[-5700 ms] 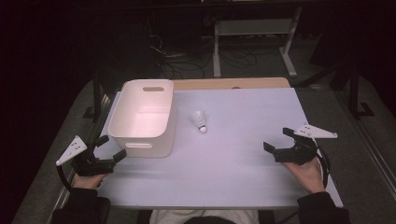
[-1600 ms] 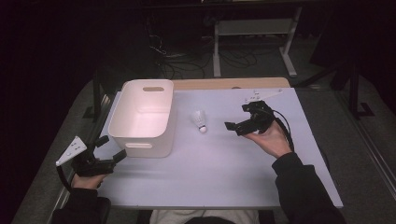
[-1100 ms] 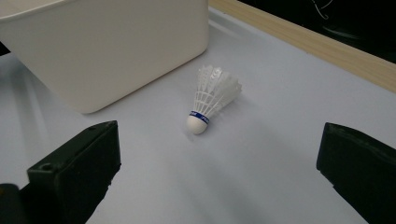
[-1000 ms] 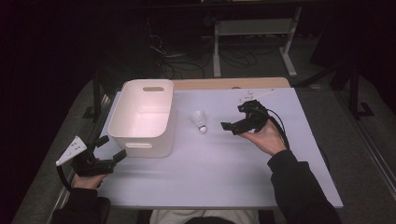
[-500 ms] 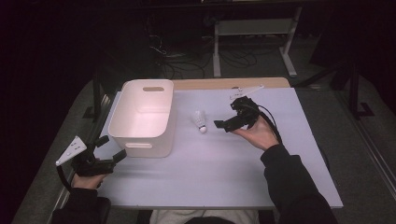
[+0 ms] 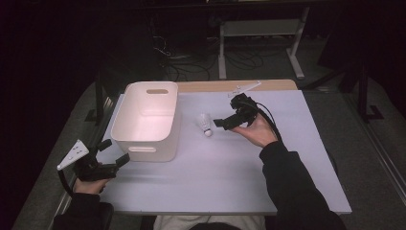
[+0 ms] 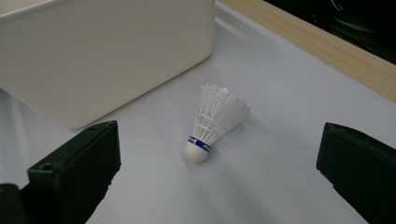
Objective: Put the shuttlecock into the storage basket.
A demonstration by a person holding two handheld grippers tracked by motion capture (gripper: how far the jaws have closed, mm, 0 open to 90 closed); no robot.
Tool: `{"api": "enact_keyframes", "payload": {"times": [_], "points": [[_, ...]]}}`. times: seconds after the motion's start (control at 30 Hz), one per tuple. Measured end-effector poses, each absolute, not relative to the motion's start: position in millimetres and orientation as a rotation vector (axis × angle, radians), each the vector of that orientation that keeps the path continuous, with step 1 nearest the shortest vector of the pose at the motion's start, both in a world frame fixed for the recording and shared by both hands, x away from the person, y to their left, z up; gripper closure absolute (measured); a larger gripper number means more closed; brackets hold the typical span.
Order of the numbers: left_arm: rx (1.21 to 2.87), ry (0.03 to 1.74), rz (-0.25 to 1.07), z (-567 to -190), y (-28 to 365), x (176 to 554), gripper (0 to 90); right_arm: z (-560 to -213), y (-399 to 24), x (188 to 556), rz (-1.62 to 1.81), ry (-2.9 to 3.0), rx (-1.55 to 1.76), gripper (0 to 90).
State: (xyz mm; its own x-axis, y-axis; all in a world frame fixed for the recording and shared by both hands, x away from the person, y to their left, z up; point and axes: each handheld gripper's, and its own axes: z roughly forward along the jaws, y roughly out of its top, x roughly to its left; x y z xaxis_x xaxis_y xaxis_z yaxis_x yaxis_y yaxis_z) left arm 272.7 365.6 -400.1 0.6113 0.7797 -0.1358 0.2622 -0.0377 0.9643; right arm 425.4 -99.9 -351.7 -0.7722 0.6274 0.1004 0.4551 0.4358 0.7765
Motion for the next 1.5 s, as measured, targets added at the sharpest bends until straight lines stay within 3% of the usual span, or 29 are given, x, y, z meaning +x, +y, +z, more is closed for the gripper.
{"api": "enact_keyframes", "payload": {"times": [1.5], "points": [[1.602, 0.887, 0.516, -400.4, 365.8, 273.1, 0.0, -404.0, -76.9, 457.4, 1.166, 2.598, 1.056, 0.0]]}}
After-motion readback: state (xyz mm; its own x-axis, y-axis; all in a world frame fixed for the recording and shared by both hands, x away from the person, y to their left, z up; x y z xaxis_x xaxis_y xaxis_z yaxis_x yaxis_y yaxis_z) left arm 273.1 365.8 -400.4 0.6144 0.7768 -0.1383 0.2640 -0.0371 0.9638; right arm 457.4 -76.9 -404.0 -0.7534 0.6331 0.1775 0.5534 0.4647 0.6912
